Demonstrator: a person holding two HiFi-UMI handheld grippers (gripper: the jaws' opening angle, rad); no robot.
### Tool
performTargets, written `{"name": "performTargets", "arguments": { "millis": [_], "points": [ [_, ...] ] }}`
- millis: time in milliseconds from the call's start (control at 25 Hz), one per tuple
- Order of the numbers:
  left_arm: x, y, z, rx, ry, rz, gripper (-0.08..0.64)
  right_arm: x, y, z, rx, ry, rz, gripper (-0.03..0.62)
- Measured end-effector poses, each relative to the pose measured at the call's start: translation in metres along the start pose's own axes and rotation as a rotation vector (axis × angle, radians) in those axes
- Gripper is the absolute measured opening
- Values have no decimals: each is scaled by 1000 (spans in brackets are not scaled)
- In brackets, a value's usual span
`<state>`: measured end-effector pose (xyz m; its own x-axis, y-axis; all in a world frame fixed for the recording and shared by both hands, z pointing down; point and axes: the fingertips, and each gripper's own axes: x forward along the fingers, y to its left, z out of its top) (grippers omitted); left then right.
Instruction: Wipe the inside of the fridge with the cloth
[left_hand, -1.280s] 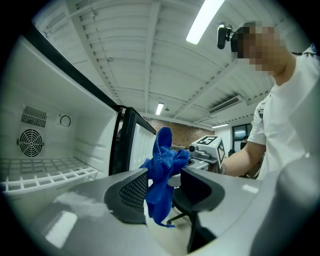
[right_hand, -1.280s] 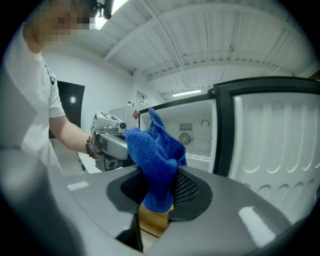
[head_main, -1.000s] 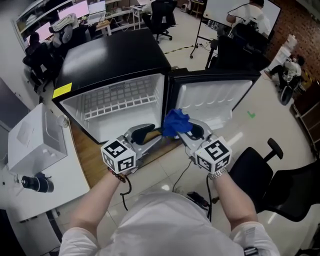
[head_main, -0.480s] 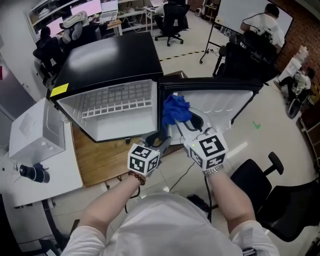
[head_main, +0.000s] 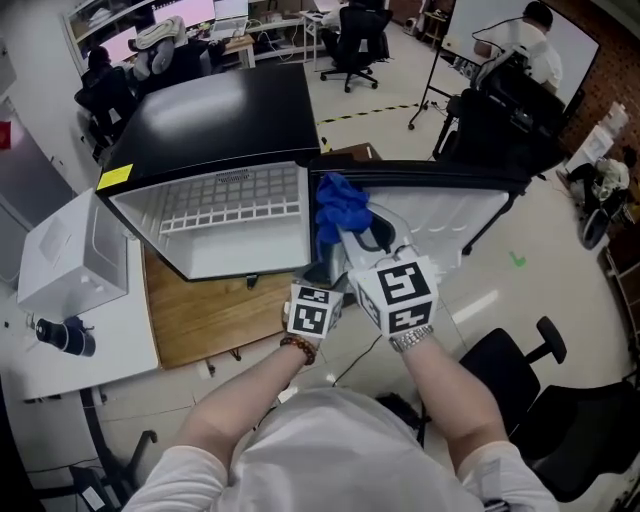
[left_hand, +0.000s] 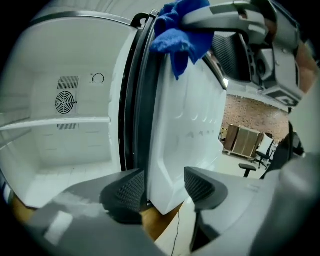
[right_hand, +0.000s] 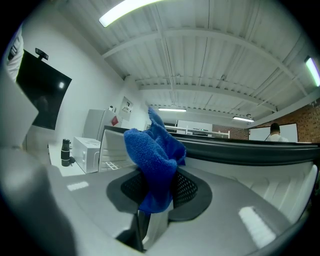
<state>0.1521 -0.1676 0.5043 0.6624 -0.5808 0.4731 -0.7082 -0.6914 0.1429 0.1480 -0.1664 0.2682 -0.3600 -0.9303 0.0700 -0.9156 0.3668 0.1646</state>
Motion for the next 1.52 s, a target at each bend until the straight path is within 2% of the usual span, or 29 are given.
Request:
{"name": "performTargets", "arguments": {
  "millis": [240,440,600,720,840,880,960,1120,1320,1520],
  "points": [
    [24,-1,-16,-45,51,38,263,1,1,1,38,6,-2,99],
    [31,8,-17,-43,37,122,184,1,1,0,62,6,-10,99],
    [25,15,-17,-45,39,206,181,2,0,1,74,7,-13,99],
    [26,18,-22,-94,54,248,199,1,0,1,80,6,-10,100],
    [30,22,-33,-135,104,255,219,2,0,1,81,7,-10,98],
    [30,23,-34,-132,119,253,211,2,0,0,82,8,-11,98],
    [32,20,-36,-132,131,231,149,2,0,-1,80,9,-15,98],
    [40,11,-40,-141,127,183,140,0,-8,0,85,3,-27,95],
    [33,18,-51,-130,182,222,138,-6,-38,-6,121,4,-86,91],
    [34,18,-53,-127,185,209,139,-13,-55,-11,113,1,-120,89]
  ]
}}
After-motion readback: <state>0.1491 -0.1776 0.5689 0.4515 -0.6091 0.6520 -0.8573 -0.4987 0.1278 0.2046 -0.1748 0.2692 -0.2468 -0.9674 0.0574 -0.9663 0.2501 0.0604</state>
